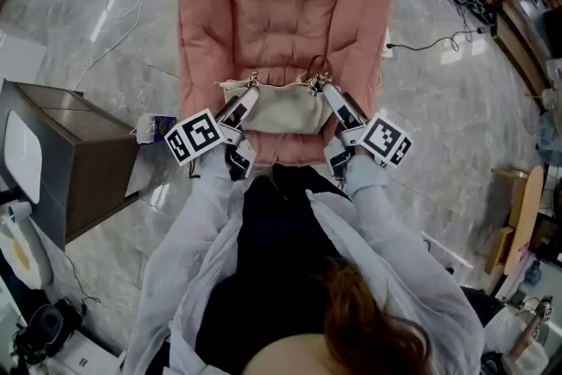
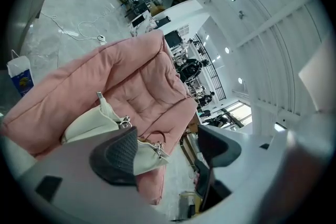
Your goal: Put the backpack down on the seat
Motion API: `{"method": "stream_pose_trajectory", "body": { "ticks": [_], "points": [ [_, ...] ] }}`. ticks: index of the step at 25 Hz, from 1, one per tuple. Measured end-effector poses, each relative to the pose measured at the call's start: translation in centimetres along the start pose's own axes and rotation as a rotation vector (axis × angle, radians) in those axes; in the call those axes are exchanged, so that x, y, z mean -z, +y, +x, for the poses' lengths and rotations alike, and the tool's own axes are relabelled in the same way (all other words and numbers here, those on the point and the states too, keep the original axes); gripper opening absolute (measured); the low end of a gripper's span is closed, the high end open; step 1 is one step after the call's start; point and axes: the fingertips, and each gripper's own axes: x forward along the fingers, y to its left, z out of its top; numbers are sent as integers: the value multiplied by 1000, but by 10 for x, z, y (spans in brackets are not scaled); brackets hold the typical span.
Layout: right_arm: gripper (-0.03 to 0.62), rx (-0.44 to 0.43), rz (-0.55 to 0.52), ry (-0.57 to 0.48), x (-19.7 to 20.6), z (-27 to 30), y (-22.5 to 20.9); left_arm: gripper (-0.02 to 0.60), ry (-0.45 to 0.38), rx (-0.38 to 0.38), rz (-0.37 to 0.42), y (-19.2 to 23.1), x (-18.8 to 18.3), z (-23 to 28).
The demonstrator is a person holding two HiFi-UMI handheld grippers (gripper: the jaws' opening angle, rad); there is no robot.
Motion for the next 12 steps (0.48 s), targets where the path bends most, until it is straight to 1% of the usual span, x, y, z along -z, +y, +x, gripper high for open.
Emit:
{"method": "stream_pose_trajectory", "body": {
  "ticks": [4,8,10,12],
  "points": [
    [458,-3,-7,-42,16,-32,14,367,35,11,46,-4,14,-31],
    [429,-13,-15,-47,44,-59,27,367,53,14,106,-6,28,-61],
    [384,-29,-13,-54,59,-72,34,367,48,26,157,-9,33,-76],
    [315,-37,-30,-70,71,-87,40,366,35,60,219,-17,36,-92]
  ]
}}
